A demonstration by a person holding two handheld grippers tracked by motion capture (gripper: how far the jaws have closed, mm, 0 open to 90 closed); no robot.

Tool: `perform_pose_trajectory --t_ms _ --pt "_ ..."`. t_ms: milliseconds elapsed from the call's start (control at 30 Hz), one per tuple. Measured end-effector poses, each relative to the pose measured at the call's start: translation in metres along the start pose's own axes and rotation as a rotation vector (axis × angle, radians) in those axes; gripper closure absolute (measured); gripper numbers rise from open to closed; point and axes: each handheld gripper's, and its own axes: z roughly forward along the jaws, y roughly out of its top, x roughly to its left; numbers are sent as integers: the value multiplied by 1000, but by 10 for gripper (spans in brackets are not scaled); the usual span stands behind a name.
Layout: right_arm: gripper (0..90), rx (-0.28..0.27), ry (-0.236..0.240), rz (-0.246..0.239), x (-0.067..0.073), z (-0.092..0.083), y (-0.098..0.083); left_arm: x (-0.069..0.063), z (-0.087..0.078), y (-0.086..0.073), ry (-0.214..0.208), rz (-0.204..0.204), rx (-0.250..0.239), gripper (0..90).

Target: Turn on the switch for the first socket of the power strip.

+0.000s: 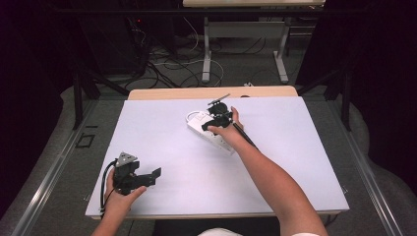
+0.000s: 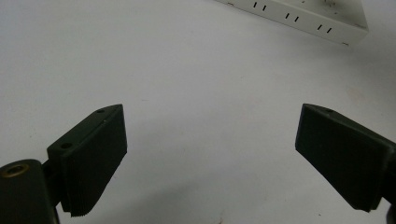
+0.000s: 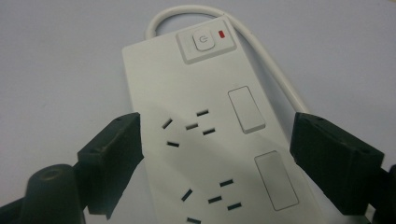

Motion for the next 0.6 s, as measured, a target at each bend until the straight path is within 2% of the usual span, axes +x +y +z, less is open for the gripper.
perform_pose_trajectory --t_ms 67,133,200,267,300,433,500,533,567,600 --pt "148 12 6 -19 3 -3 -2 0 1 0 -4 -5 3 87" --pt "148 2 8 -23 4 -3 -2 1 0 0 -6 -4 15 87" --pt "145 22 -3 -32 6 -7 -3 1 0 -1 -3 -8 1 86" --pt "137 4 -4 -32 9 -8 -6 2 -1 -1 -2 -9 0 87" --pt "132 19 -11 -43 10 -11 -6 3 -2 -1 -3 -1 15 87" --pt "99 12 11 -54 15 -17 -7 2 -3 -3 4 -9 -1 87" --pt "96 34 -7 -57 18 -21 -8 3 -4 -3 3 -5 7 87" --pt "91 15 2 -72 18 -20 -9 3 -5 -3 4 -4 6 87" --pt "84 43 -9 -62 20 -23 -9 2 -4 -3 7 -9 -5 87" --pt "72 29 -3 -77 20 -23 -9 3 -6 -3 7 -8 3 87"
